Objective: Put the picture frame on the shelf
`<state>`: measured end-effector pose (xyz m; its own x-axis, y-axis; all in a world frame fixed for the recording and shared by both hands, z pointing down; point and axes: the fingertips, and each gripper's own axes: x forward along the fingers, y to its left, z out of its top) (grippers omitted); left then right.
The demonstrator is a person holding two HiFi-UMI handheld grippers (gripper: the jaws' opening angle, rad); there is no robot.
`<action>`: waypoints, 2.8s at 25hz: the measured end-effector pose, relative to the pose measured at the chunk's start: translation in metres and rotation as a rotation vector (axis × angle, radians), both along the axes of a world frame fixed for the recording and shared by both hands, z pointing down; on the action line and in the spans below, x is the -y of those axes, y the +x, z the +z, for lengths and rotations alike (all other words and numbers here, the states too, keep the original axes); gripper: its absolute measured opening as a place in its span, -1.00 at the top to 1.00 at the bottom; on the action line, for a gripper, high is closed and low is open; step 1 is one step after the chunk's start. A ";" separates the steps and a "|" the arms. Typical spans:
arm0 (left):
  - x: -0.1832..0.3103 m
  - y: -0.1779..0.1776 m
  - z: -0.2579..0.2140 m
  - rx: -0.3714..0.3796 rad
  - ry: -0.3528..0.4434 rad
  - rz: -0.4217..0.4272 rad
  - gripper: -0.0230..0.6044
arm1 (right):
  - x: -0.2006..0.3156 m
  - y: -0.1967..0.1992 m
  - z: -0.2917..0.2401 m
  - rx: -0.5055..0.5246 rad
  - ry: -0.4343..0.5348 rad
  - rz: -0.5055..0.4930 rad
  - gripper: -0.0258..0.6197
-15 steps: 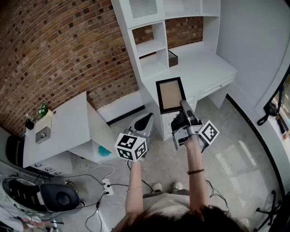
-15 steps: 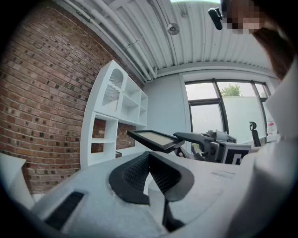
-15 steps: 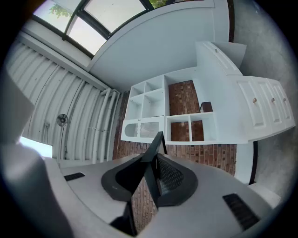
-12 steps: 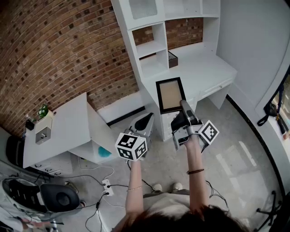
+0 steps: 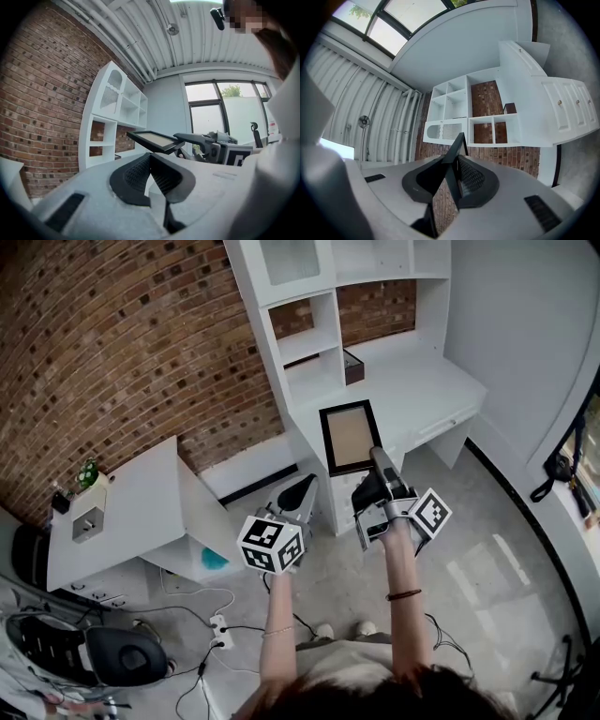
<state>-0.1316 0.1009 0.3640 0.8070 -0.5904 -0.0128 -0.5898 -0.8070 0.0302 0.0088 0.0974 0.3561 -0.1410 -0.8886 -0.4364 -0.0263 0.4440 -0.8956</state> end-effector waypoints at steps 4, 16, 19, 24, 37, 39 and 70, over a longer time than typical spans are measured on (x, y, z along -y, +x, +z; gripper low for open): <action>-0.003 0.006 0.001 -0.014 0.007 -0.010 0.89 | -0.004 0.006 0.000 -0.001 0.012 -0.012 0.69; -0.019 0.033 0.014 -0.048 -0.009 -0.080 0.89 | -0.014 0.037 0.013 0.010 0.004 -0.052 0.69; -0.018 0.026 0.017 -0.057 -0.025 -0.101 0.89 | -0.012 0.031 0.014 0.010 -0.002 -0.073 0.69; -0.010 0.023 0.014 -0.059 -0.029 -0.109 0.89 | -0.002 0.028 0.011 0.038 0.011 -0.089 0.69; 0.082 0.035 0.033 -0.066 -0.041 -0.099 0.89 | 0.084 0.041 0.031 0.022 0.004 -0.080 0.69; 0.105 0.035 0.034 -0.064 -0.049 -0.104 0.89 | 0.106 0.040 0.031 0.029 0.006 -0.087 0.69; 0.273 0.059 0.034 -0.081 -0.052 -0.066 0.89 | 0.262 0.066 0.044 0.035 -0.023 -0.043 0.69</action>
